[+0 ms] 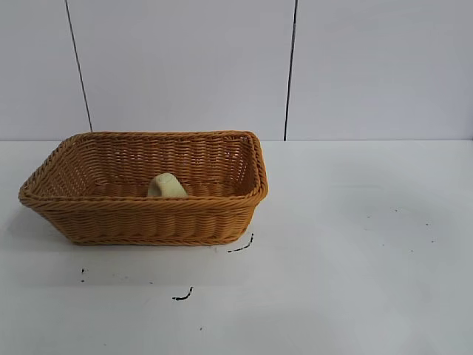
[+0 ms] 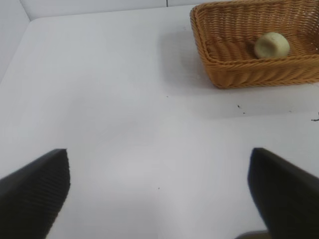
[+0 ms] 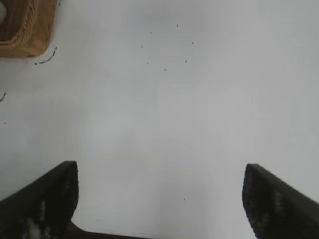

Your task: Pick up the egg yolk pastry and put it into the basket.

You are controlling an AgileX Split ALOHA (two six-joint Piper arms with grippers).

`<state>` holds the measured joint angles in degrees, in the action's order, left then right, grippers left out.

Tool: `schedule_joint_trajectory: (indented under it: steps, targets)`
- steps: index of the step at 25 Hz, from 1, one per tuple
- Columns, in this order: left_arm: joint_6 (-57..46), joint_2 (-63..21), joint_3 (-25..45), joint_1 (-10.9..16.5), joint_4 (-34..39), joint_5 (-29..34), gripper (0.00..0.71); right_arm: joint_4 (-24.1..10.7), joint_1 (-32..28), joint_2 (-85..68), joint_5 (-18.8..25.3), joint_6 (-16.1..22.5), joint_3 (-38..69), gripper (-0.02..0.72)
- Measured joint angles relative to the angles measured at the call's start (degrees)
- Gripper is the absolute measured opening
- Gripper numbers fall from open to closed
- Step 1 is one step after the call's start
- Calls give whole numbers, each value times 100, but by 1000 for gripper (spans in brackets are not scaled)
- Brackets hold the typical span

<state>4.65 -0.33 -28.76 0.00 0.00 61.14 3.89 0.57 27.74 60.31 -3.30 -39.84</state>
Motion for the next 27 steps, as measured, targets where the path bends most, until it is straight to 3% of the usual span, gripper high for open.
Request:
schedule_joint_trajectory:
  steps: [6,14,27]
  targets:
    - [0,0,0,0,0,0,697,0,0,-1600,-110,0,1087,635]
    - [0,0,0,0,0,0,697,0,0,-2719,-138,0,1180,635]
    - [0,0,0,0,0,0,697,80,25,-2794,-138,0,1180,635]
